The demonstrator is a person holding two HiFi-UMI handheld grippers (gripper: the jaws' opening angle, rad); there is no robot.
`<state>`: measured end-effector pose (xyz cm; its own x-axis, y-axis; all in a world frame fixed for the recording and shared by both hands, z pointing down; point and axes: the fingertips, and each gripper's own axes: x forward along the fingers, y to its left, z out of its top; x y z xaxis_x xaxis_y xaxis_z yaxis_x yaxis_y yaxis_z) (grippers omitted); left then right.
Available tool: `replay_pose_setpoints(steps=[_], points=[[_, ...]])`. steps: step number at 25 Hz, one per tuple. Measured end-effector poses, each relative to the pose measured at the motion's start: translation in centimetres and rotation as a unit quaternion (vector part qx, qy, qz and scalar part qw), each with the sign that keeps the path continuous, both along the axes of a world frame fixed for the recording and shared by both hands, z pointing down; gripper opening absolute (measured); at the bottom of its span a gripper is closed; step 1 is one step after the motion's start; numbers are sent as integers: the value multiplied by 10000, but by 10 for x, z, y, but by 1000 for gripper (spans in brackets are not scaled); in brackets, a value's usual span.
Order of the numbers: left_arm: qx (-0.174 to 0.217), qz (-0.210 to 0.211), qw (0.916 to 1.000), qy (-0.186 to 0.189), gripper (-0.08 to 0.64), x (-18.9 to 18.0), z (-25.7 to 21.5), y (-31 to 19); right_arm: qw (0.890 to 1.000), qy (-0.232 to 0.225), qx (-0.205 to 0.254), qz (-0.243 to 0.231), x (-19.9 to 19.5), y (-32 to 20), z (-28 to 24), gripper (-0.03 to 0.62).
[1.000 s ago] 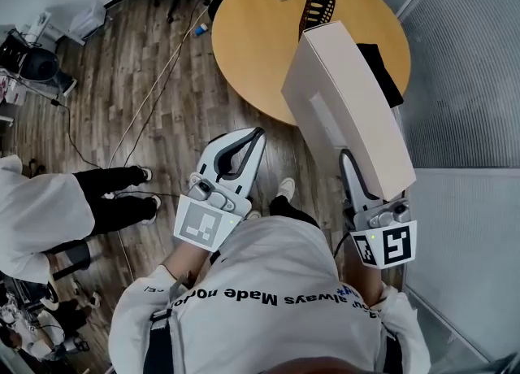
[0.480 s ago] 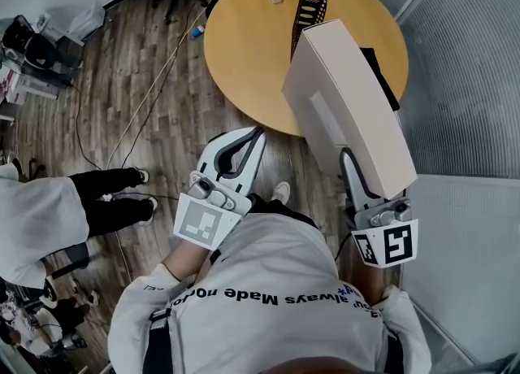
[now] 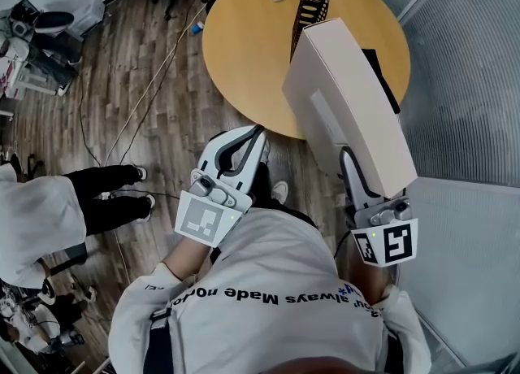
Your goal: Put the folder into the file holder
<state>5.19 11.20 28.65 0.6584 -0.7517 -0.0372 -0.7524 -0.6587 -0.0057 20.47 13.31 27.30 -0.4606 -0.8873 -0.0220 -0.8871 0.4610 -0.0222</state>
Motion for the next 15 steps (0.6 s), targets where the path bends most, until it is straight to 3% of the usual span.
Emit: replay_pose_setpoints(steps=[15], points=[[39, 119, 9999, -2, 25, 1, 0, -72, 9999, -24, -19, 142, 1, -70, 4, 278]])
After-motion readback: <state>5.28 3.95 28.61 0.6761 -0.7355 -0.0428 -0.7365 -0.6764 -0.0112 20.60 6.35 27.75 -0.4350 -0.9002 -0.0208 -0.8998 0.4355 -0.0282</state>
